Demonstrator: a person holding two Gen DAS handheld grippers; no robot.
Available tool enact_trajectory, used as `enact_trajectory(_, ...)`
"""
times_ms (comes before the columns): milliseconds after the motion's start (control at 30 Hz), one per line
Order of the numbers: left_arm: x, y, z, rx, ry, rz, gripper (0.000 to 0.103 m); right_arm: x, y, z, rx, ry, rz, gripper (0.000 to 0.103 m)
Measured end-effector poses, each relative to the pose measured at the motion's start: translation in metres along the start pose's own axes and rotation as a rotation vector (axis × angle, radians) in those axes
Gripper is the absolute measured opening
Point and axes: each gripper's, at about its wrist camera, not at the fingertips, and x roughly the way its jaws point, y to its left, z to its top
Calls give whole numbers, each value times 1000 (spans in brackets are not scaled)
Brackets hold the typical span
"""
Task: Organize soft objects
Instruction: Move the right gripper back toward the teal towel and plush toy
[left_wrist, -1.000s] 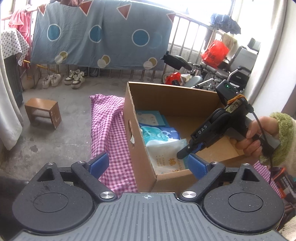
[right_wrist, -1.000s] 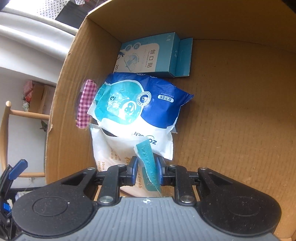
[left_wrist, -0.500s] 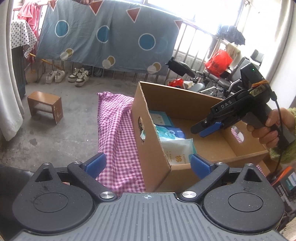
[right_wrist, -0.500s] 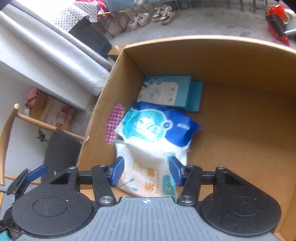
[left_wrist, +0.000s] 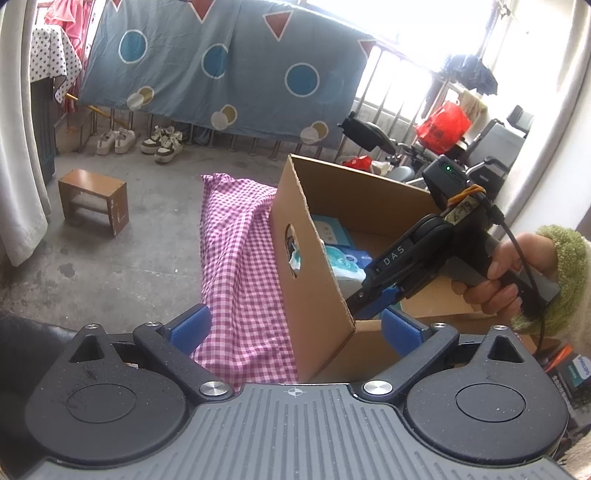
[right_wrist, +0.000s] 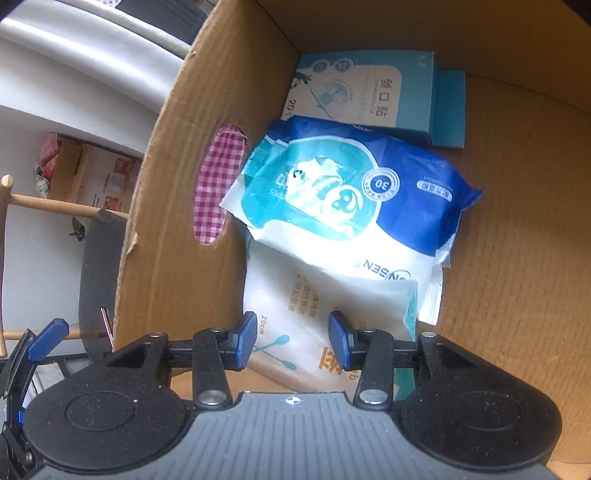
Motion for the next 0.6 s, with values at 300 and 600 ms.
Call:
enact_trajectory(300,-5,-4,-4,26,-21,-6,101,-11,21,-9,-37,-45,-22,47)
enact_trajectory(600,-20,-7,-13,20,-38,-7,103,-123,10,-102,-23,-414,70,58)
